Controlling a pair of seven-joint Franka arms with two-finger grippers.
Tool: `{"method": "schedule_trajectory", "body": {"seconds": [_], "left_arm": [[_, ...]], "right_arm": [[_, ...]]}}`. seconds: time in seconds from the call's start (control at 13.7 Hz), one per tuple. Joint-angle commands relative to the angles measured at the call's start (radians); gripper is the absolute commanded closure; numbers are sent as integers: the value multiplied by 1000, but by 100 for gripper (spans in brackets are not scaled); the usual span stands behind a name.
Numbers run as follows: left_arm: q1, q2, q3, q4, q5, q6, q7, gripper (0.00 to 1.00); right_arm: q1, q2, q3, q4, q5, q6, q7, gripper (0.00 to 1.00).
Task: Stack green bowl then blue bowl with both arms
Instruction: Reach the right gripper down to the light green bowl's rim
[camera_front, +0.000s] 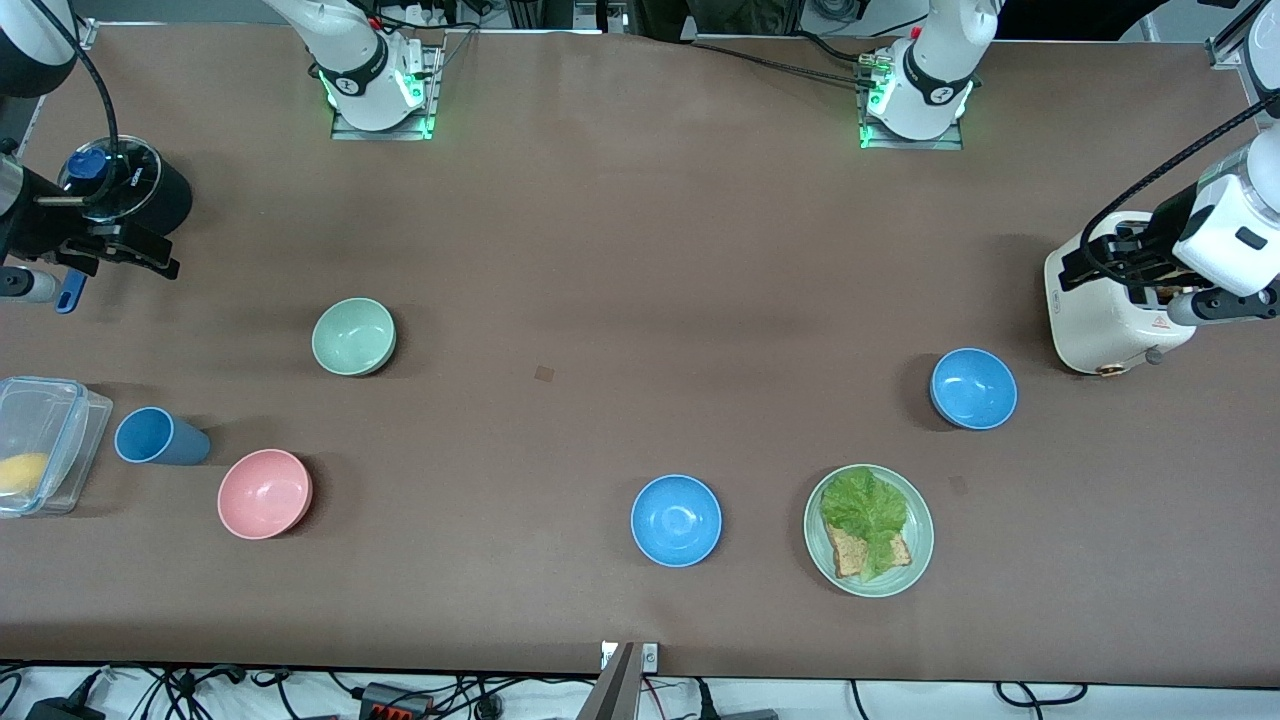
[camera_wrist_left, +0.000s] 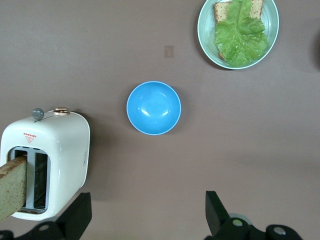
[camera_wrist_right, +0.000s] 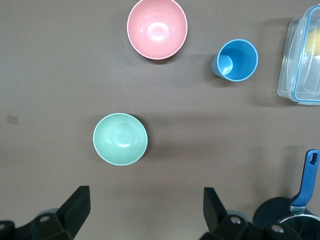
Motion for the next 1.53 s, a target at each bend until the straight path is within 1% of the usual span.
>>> {"method": "schedule_trajectory", "body": {"seconds": [0.0, 0.15, 0.44, 0.73, 0.95, 1.09, 1.39, 1.46], "left_arm": [[-2, 18, -6, 35, -23, -25, 2, 0], [-2, 18, -7, 37, -23, -25, 2, 0], [-4, 18, -7, 37, -23, -28, 1, 0], [-2, 18, -7, 38, -25, -43, 2, 0], [-4, 16, -9, 38, -25, -46, 1, 0], [-5, 18, -9, 38, -25, -46, 1, 0], [-2, 18, -7, 38, -39, -48, 1, 0], [-4, 18, -7, 38, -39, -57, 1, 0]], "right_arm": [[-14, 26, 18, -14, -14, 0, 15, 0], [-12, 95, 18, -14, -14, 5, 14, 0], [-3, 267, 19, -14, -8, 25, 20, 0], [3, 419, 24, -14, -6, 80, 21, 0], [6, 527, 24, -12, 2, 146, 20, 0], [6, 561, 24, -12, 3, 155, 20, 0], [4, 585, 25, -15, 6, 164, 20, 0], [4, 586, 25, -17, 6, 161, 20, 3]]}}
